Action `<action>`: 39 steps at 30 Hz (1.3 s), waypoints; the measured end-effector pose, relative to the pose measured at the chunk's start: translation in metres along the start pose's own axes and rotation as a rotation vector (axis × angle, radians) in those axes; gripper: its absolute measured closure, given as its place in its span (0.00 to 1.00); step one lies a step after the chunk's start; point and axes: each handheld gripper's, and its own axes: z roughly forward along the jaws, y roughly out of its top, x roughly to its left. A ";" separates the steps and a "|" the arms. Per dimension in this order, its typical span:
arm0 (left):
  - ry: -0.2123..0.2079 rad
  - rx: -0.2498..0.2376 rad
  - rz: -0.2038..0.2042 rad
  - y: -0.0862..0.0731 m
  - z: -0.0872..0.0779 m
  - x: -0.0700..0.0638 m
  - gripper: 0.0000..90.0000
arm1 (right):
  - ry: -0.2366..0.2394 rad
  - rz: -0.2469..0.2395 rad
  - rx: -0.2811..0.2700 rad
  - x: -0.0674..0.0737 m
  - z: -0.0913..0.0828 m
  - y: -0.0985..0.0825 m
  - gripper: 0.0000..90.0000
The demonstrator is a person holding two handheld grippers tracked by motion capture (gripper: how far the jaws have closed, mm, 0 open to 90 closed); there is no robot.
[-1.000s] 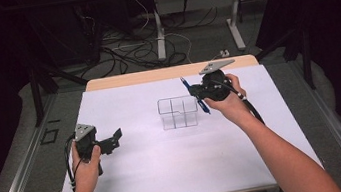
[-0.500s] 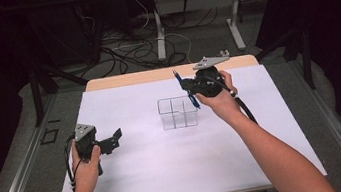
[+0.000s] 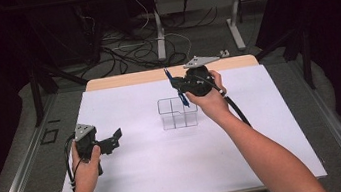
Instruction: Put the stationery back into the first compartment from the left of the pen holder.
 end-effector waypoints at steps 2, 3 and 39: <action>0.000 0.000 -0.001 0.000 0.000 0.000 0.00 | 0.002 -0.004 0.004 0.003 0.003 0.001 0.89; 0.000 -0.001 -0.001 0.000 0.000 0.000 0.00 | 0.004 -0.004 -0.001 0.004 0.005 0.001 0.89; -0.003 -0.008 -0.008 0.000 -0.001 0.002 0.00 | -0.012 -0.070 -0.011 0.028 0.045 0.011 0.89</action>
